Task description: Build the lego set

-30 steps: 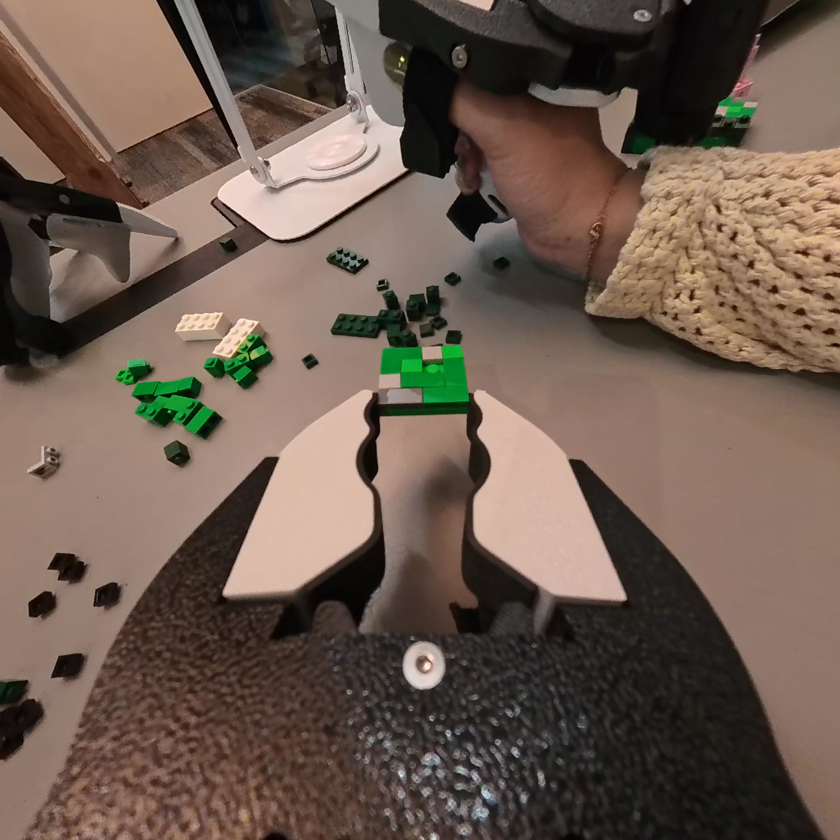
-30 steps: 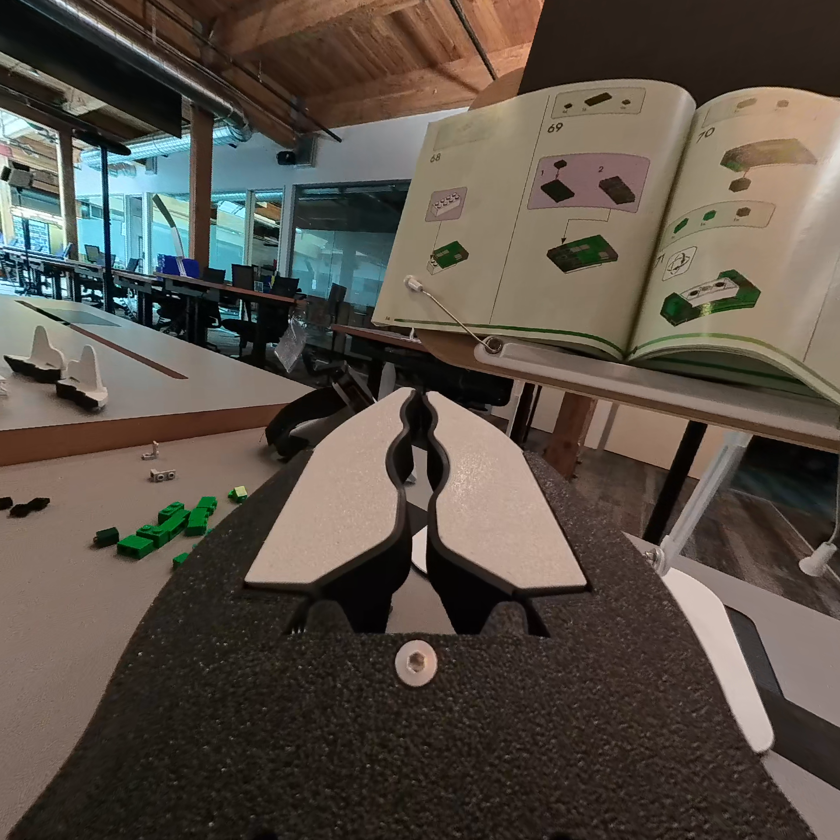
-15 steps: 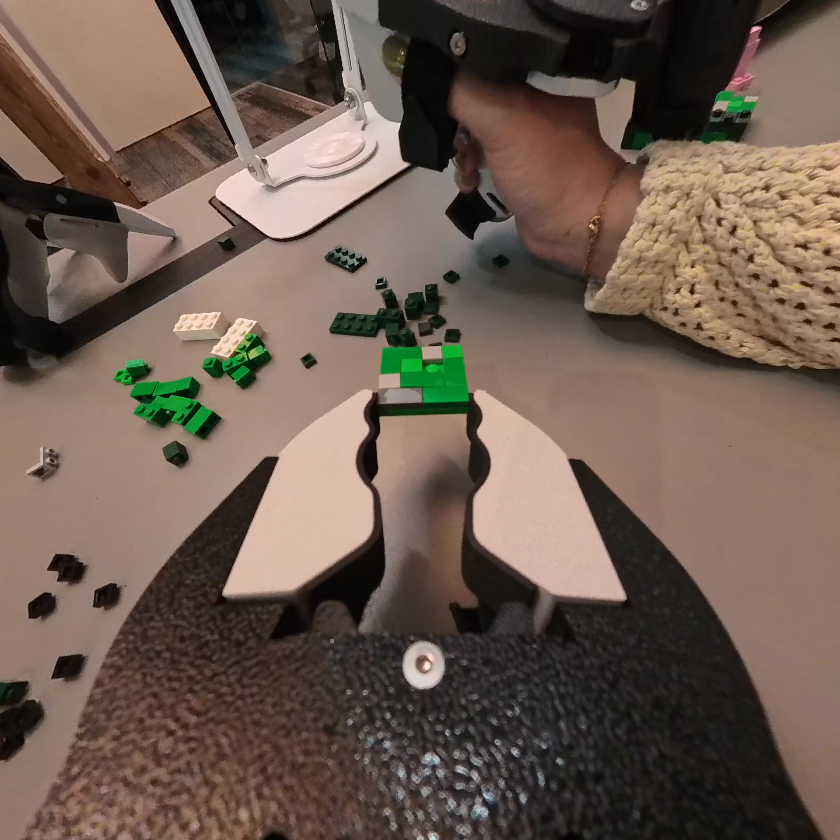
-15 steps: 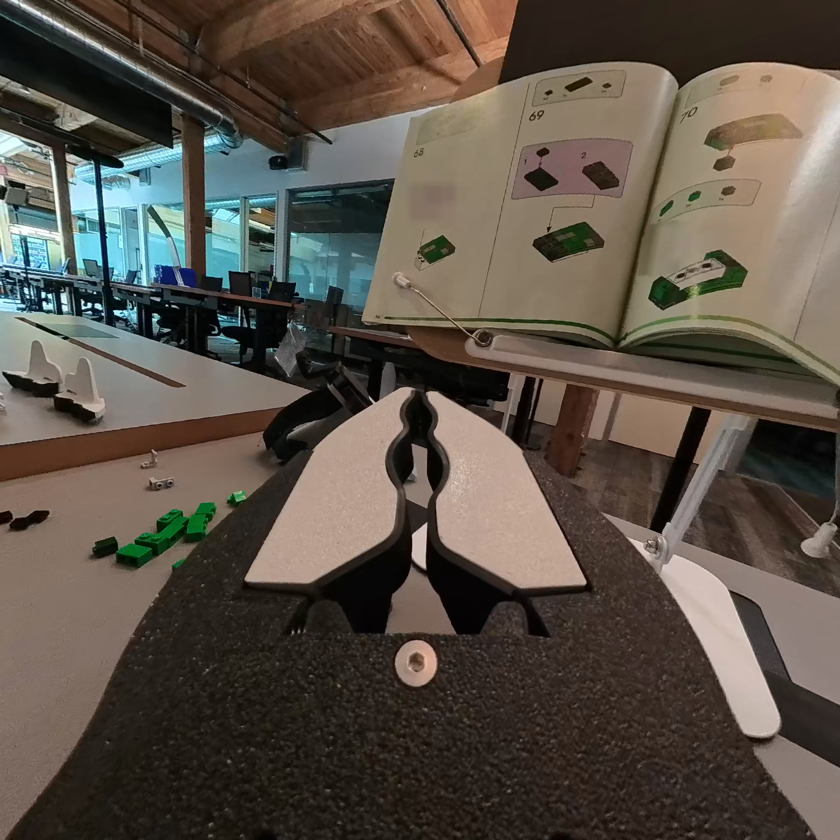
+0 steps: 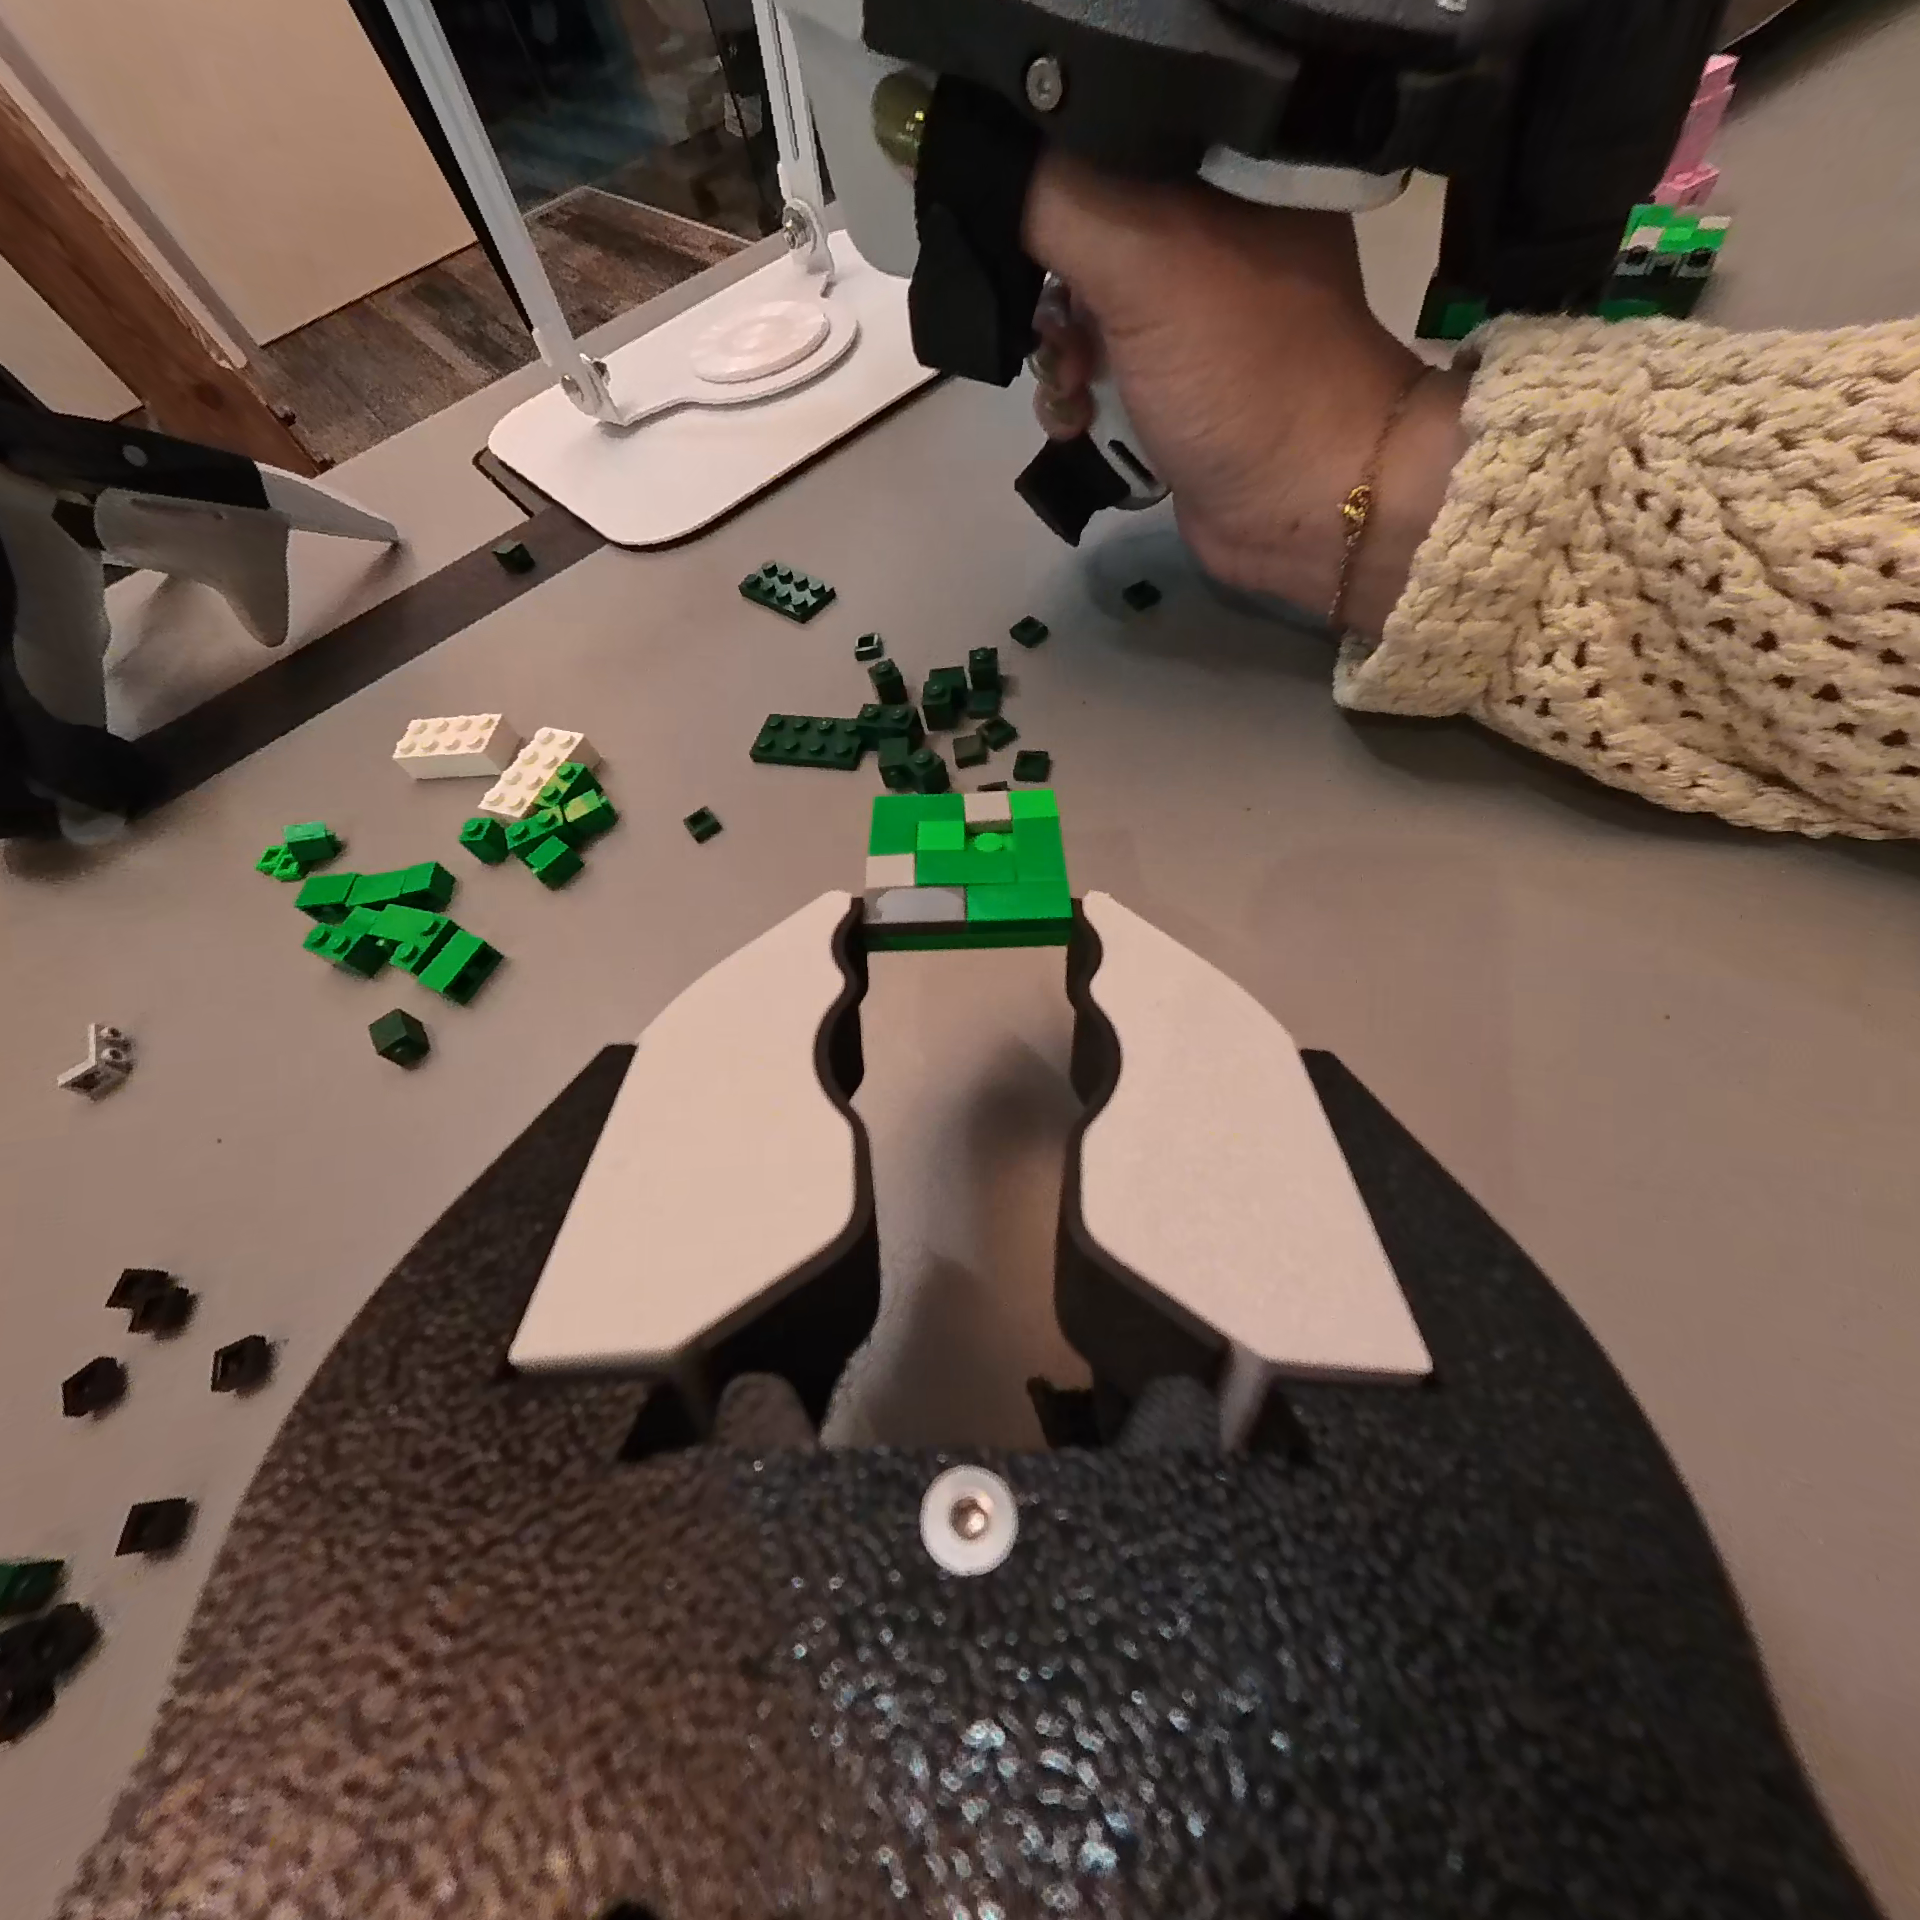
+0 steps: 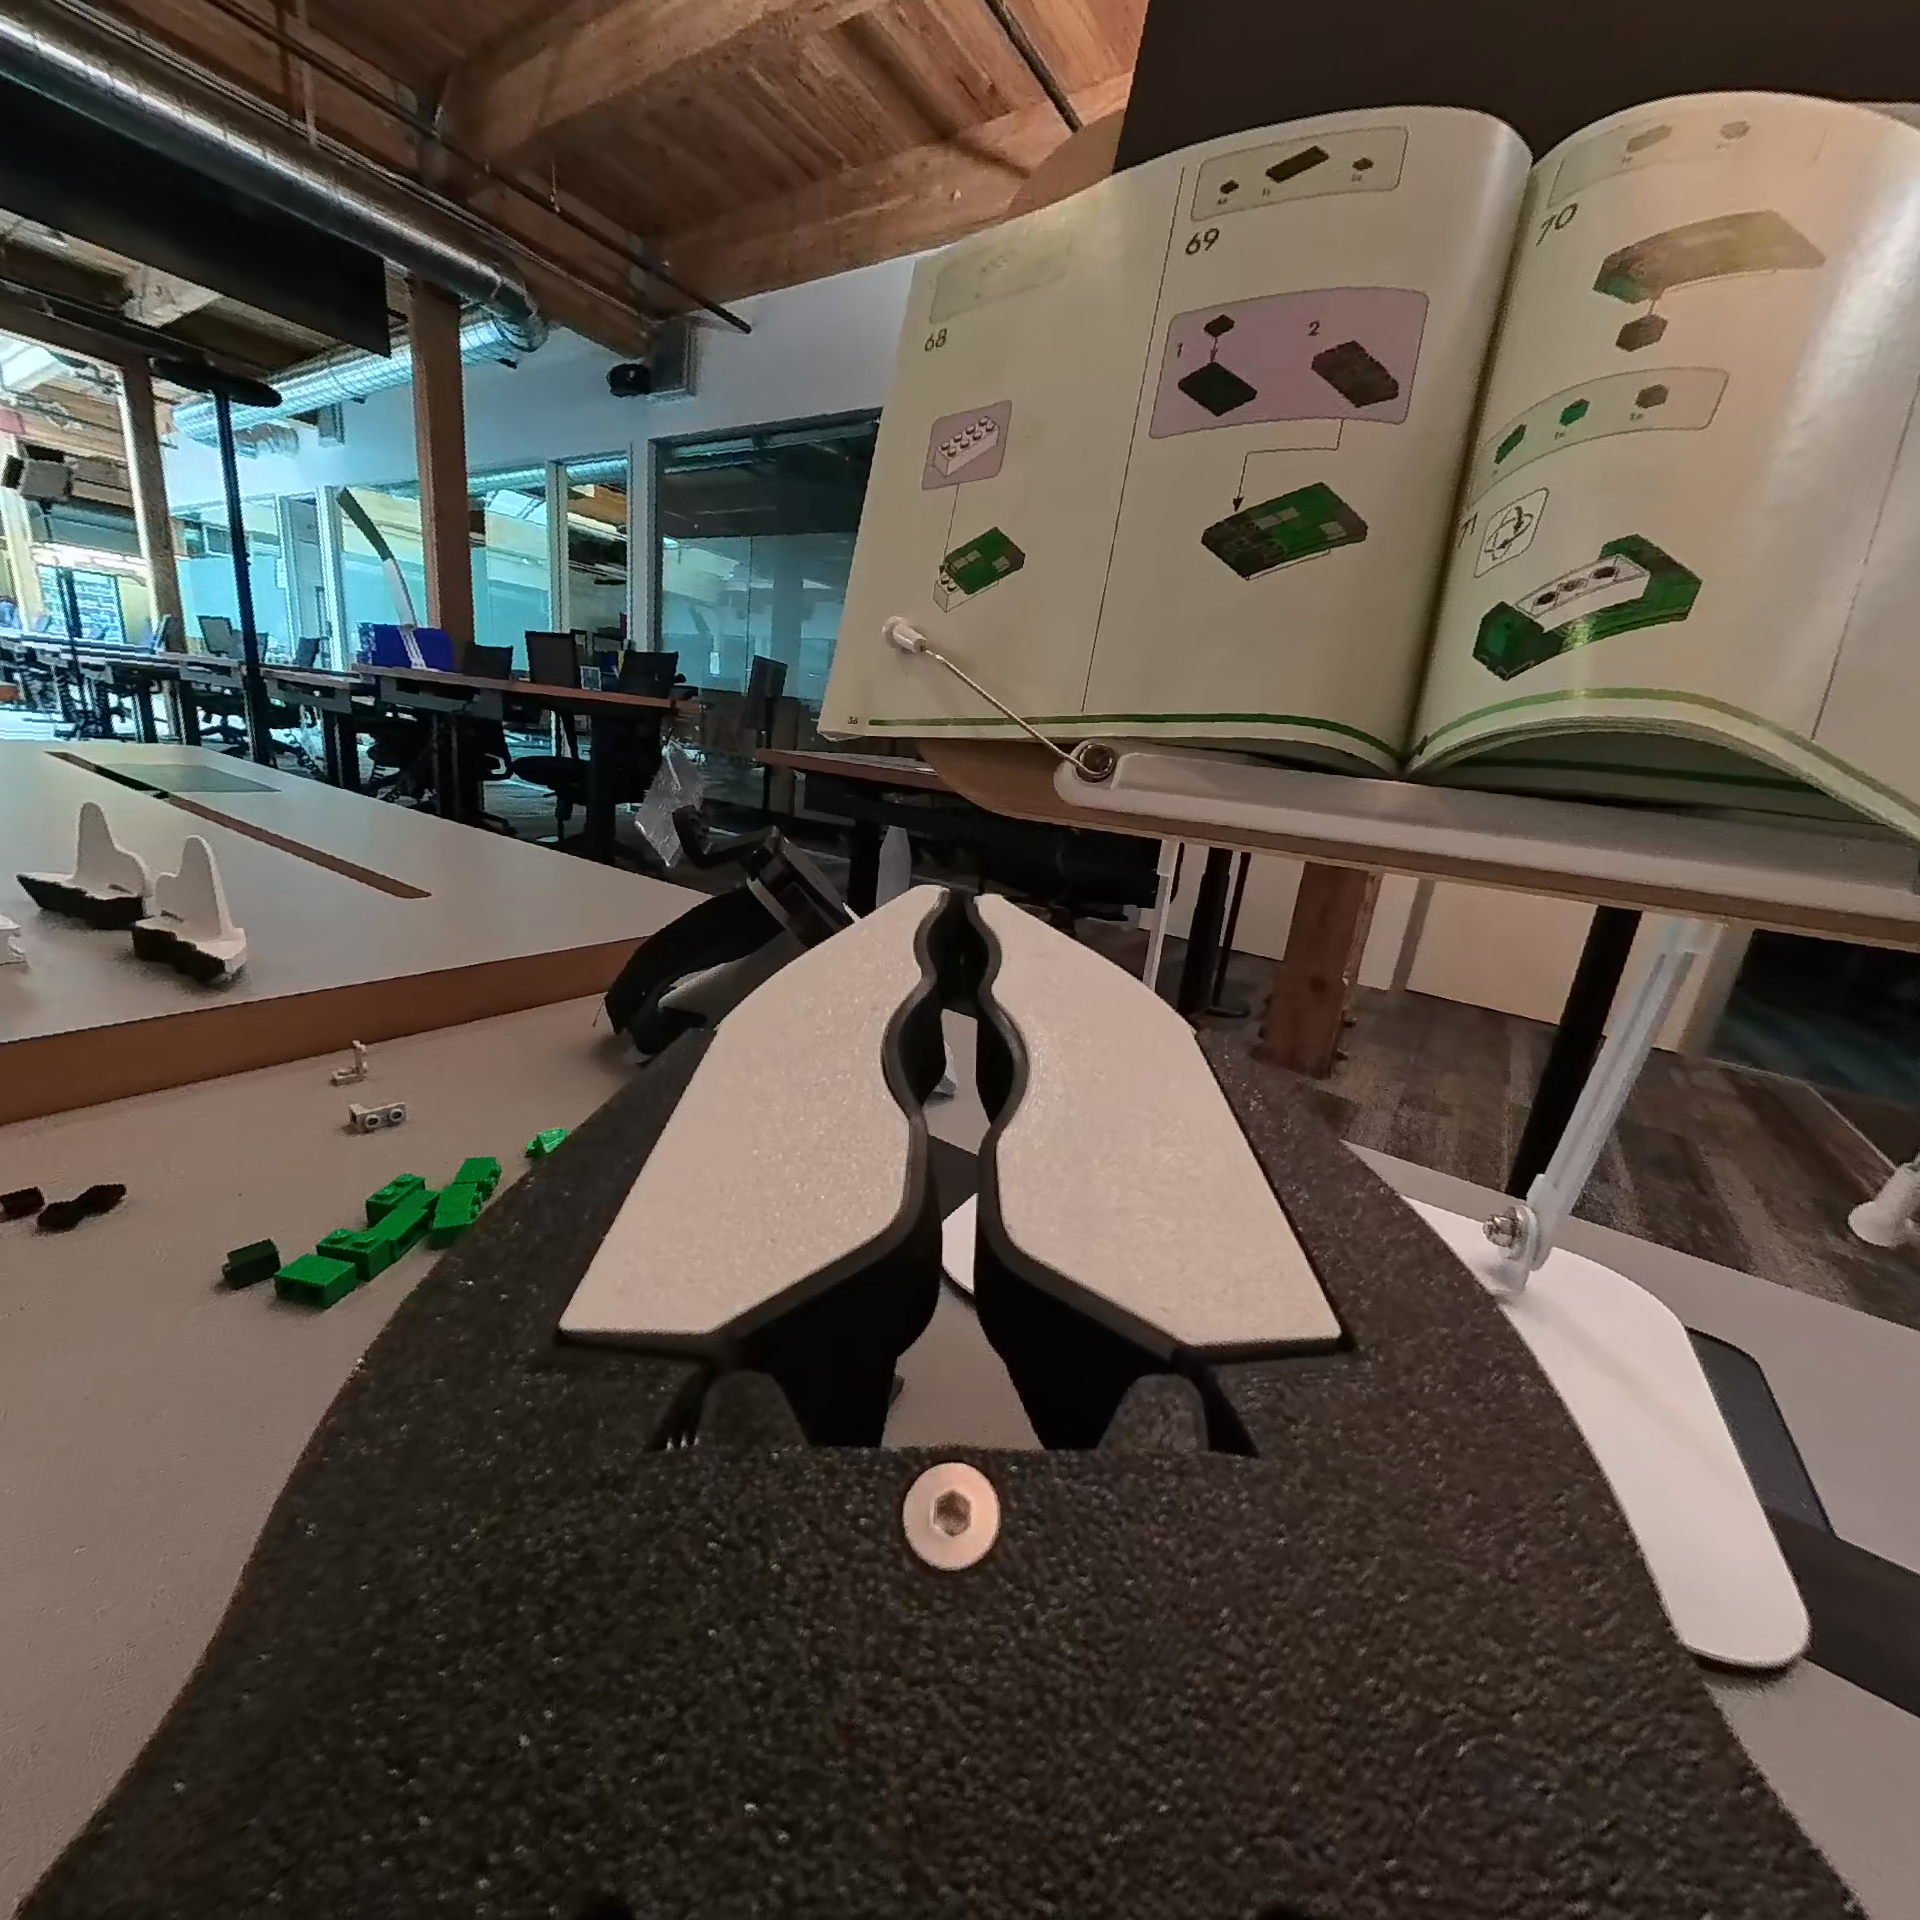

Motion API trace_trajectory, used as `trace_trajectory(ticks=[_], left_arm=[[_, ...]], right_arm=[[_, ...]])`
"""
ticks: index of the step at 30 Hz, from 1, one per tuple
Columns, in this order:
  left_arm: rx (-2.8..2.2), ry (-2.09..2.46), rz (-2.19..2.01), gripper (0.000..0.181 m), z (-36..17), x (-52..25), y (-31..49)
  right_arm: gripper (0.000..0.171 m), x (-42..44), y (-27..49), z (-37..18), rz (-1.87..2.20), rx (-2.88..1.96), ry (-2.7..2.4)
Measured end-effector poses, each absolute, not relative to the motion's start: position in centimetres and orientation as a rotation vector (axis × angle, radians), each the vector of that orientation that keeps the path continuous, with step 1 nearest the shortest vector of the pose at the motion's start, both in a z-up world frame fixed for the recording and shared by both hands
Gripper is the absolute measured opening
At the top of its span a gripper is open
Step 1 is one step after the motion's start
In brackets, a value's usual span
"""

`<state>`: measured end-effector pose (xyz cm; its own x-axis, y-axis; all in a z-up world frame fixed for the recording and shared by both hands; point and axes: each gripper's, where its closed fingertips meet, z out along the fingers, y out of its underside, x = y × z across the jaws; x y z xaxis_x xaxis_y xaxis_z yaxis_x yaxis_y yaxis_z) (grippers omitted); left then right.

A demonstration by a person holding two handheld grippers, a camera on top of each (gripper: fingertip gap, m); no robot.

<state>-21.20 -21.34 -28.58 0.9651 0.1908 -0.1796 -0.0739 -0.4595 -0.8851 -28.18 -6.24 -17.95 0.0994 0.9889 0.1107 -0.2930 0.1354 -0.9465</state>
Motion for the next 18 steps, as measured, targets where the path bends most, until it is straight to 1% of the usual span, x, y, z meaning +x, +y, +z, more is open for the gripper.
trace_trajectory(ticks=[13, 18], left_arm=[[-2.028, -0.082, 0.309, 0.036, -28.6, -21.2, -21.3], [-2.025, -0.083, 0.335, 0.036, -28.6, -21.6, -21.4]], right_arm=[[0.000, -28.5, -6.9, -18.3, 1.200, -0.932, -1.030], [0.000, -31.1, -12.0, -20.8, 1.317, -0.974, -1.453]])
